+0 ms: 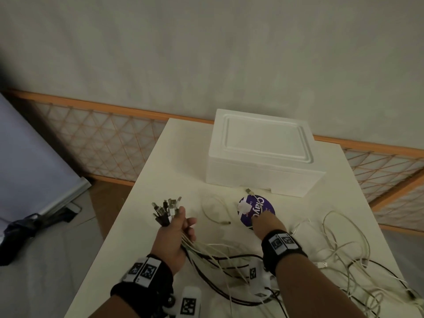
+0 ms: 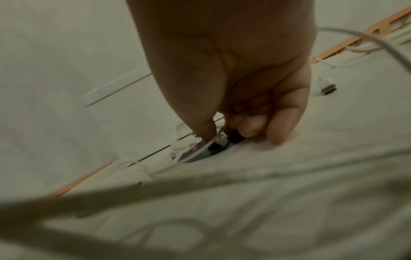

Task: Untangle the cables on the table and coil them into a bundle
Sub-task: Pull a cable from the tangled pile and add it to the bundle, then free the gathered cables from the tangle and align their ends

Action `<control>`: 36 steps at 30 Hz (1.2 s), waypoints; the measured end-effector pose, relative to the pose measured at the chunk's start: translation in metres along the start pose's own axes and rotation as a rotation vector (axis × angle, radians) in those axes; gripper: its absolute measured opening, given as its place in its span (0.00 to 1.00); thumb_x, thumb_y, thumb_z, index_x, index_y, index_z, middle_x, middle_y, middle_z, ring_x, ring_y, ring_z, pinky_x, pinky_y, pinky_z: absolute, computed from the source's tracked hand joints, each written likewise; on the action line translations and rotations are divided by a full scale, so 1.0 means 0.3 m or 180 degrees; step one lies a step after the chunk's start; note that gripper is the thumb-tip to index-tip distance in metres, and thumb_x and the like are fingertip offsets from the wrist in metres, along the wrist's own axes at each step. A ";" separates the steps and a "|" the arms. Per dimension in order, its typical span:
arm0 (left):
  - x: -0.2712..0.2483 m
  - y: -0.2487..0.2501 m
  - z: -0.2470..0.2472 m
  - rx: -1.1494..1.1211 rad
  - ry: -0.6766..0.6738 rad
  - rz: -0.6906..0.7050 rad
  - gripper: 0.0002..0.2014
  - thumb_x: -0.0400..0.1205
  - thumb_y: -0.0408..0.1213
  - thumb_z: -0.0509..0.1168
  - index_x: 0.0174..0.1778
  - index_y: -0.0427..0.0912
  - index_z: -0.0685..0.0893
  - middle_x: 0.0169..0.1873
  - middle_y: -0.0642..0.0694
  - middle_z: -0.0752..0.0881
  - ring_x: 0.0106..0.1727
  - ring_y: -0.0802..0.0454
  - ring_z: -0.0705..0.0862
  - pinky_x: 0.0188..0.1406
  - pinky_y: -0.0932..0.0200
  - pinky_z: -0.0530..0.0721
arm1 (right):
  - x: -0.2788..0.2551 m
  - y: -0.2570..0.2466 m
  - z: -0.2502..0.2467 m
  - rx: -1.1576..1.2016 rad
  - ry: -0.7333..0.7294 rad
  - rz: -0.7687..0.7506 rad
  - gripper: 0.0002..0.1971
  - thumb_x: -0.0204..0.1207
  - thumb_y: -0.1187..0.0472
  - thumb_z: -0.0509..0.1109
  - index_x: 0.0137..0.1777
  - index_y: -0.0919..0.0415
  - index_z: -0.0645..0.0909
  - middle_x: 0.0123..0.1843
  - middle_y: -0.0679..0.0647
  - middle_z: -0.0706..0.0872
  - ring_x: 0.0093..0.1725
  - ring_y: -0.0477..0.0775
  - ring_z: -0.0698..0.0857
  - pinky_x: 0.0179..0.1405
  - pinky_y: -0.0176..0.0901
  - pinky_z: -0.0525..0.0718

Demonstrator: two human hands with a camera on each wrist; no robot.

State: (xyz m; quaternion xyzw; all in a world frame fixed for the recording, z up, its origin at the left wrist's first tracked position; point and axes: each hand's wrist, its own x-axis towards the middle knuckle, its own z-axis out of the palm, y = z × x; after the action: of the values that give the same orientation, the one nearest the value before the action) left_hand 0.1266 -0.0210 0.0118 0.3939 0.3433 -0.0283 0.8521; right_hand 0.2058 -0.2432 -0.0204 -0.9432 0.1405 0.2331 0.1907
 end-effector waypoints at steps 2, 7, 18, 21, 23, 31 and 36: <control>0.011 0.009 0.014 0.0115 -0.0055 0.0000 0.18 0.83 0.45 0.64 0.29 0.40 0.75 0.31 0.45 0.87 0.19 0.57 0.74 0.19 0.64 0.75 | 0.020 0.012 0.007 -0.0043 0.0034 -0.0002 0.18 0.84 0.60 0.54 0.70 0.65 0.76 0.67 0.63 0.80 0.66 0.62 0.80 0.63 0.50 0.79; 0.002 0.024 0.051 0.0129 -0.0253 -0.0063 0.14 0.83 0.40 0.64 0.35 0.37 0.83 0.38 0.42 0.91 0.22 0.57 0.78 0.20 0.64 0.78 | -0.077 -0.062 -0.052 0.1360 0.0335 -0.0815 0.09 0.84 0.63 0.58 0.44 0.62 0.77 0.41 0.57 0.87 0.35 0.46 0.84 0.43 0.39 0.82; -0.091 0.045 0.070 -0.0322 -0.0569 -0.0063 0.11 0.86 0.39 0.60 0.41 0.38 0.81 0.21 0.50 0.77 0.23 0.54 0.80 0.39 0.53 0.84 | -0.435 -0.130 0.001 -0.0721 0.0494 -0.2449 0.10 0.84 0.51 0.56 0.60 0.49 0.75 0.46 0.54 0.86 0.46 0.59 0.85 0.39 0.48 0.78; -0.064 0.068 -0.002 -0.0529 -0.0245 -0.0031 0.12 0.87 0.42 0.59 0.39 0.42 0.76 0.17 0.54 0.70 0.16 0.58 0.69 0.30 0.59 0.79 | -0.470 -0.053 -0.085 -0.0700 0.0644 -0.2103 0.19 0.81 0.38 0.56 0.40 0.51 0.76 0.36 0.48 0.81 0.39 0.50 0.80 0.36 0.45 0.75; -0.044 0.077 -0.057 -0.0566 -0.0125 0.0027 0.13 0.87 0.43 0.58 0.39 0.42 0.76 0.16 0.54 0.69 0.16 0.59 0.68 0.26 0.63 0.78 | -0.478 0.016 -0.153 -0.0570 0.0853 -0.1871 0.25 0.78 0.33 0.57 0.30 0.53 0.73 0.28 0.48 0.75 0.32 0.48 0.76 0.33 0.44 0.73; -0.054 0.085 -0.117 -0.0838 -0.0098 0.0185 0.17 0.86 0.47 0.59 0.33 0.42 0.77 0.19 0.53 0.77 0.21 0.57 0.80 0.40 0.56 0.85 | -0.431 0.274 -0.263 -0.0824 0.1324 -0.1258 0.33 0.71 0.26 0.54 0.27 0.54 0.80 0.26 0.49 0.81 0.31 0.46 0.80 0.37 0.48 0.81; -0.079 0.089 -0.161 -0.0758 -0.0030 0.0157 0.16 0.86 0.48 0.59 0.36 0.43 0.77 0.16 0.54 0.71 0.18 0.58 0.72 0.40 0.58 0.78 | -0.442 0.307 -0.309 -0.1490 0.1043 -0.0511 0.21 0.77 0.33 0.55 0.42 0.46 0.80 0.47 0.43 0.86 0.53 0.47 0.84 0.63 0.52 0.74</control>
State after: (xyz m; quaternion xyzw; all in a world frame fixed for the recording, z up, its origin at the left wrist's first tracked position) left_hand 0.0898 0.0255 0.0216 0.2981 0.3304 0.0318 0.8950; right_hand 0.0961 -0.3410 0.0938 -0.9947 0.0368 0.0880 -0.0394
